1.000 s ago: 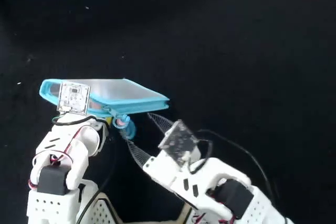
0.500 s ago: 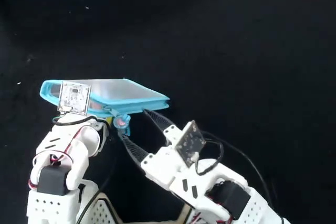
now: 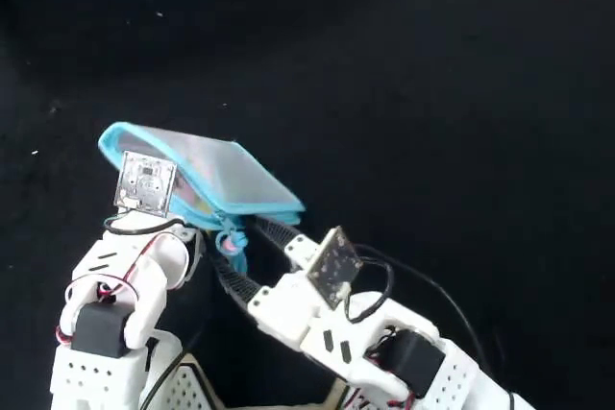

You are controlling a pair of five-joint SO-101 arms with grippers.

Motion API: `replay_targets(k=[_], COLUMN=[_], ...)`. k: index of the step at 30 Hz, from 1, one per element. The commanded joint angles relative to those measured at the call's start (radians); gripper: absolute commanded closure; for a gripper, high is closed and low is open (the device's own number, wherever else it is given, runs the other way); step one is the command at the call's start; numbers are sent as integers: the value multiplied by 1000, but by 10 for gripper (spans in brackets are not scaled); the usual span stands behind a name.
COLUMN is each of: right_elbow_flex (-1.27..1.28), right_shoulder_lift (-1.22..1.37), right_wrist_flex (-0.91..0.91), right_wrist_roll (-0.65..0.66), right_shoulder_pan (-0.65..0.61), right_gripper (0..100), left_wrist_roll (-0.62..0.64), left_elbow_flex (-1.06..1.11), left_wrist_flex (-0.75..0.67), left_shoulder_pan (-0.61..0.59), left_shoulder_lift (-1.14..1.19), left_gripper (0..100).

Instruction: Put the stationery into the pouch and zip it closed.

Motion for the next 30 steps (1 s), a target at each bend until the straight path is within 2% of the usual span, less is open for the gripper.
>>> replay_targets(k=[1,6,11,19,26,30], right_elbow_flex=[-12,-44,-65,-180,-302,-337], right_shoulder_lift=[-77,-77,-77,-77,-68,-67], right_wrist_flex=[5,46,48,55,55,55], right_wrist_roll=[-3,-3,26,104,173,270], right_shoulder_pan=[64,87,86,87,87,87], right_gripper=[769,786,942,988,987,987], left_wrist_roll=[8,8,8,5,3,3], left_elbow_flex=[-15,-15,-13,-13,-12,-12], left_wrist_flex=[-25,-21,-21,-20,-20,-20], left_shoulder_pan=[5,10,10,10,10,7], left_shoulder_lift=[-9,-9,-9,-9,-9,-9], left_gripper=[829,829,829,829,829,829])
